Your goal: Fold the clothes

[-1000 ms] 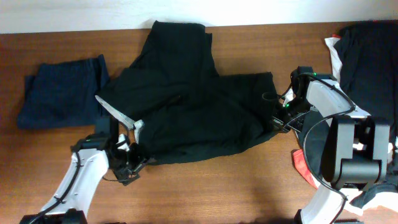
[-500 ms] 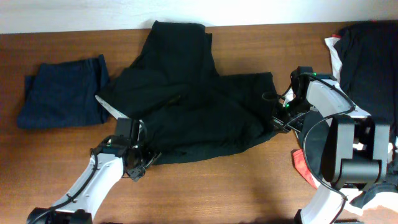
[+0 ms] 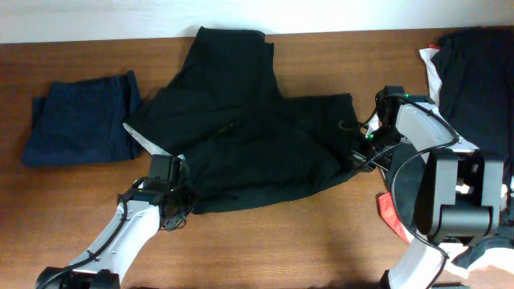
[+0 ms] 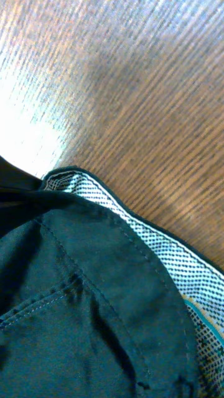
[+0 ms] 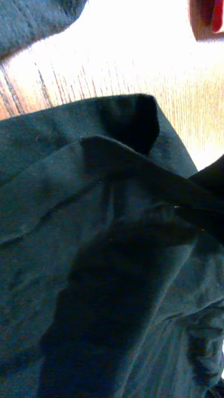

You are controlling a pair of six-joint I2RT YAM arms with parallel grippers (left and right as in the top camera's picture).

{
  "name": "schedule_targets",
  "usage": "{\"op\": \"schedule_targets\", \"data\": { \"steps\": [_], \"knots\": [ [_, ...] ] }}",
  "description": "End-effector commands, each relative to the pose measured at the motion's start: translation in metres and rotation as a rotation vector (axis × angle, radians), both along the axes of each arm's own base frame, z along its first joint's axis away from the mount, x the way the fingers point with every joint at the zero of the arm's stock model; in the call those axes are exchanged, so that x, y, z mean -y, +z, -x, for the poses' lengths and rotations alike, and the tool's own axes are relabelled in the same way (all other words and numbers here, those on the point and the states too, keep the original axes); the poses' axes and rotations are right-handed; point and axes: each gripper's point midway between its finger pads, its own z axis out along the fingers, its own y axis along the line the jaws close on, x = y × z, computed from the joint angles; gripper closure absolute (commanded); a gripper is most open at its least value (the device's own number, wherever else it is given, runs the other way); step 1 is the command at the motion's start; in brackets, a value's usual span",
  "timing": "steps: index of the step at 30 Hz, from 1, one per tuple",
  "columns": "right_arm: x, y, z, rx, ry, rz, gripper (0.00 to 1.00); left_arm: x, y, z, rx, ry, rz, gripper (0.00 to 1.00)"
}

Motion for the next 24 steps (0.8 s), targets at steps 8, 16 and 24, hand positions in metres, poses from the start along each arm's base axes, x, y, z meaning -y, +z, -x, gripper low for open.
{"op": "schedule_targets", "data": {
  "steps": [8,16,24],
  "knots": [
    [0.022,0.081,-0.021,0.196,0.031,0.05,0.96,0.006,0.094,-0.06,0.195,-0.505,-0.167,0.99],
    [0.042,0.253,-0.019,0.681,0.039,0.147,0.96,0.012,0.302,-0.114,0.609,-0.526,-0.261,1.0],
    [0.048,0.447,0.018,1.233,-0.002,0.333,0.96,-0.009,0.489,-0.078,1.051,-0.436,-0.371,0.99]
  ]
}}
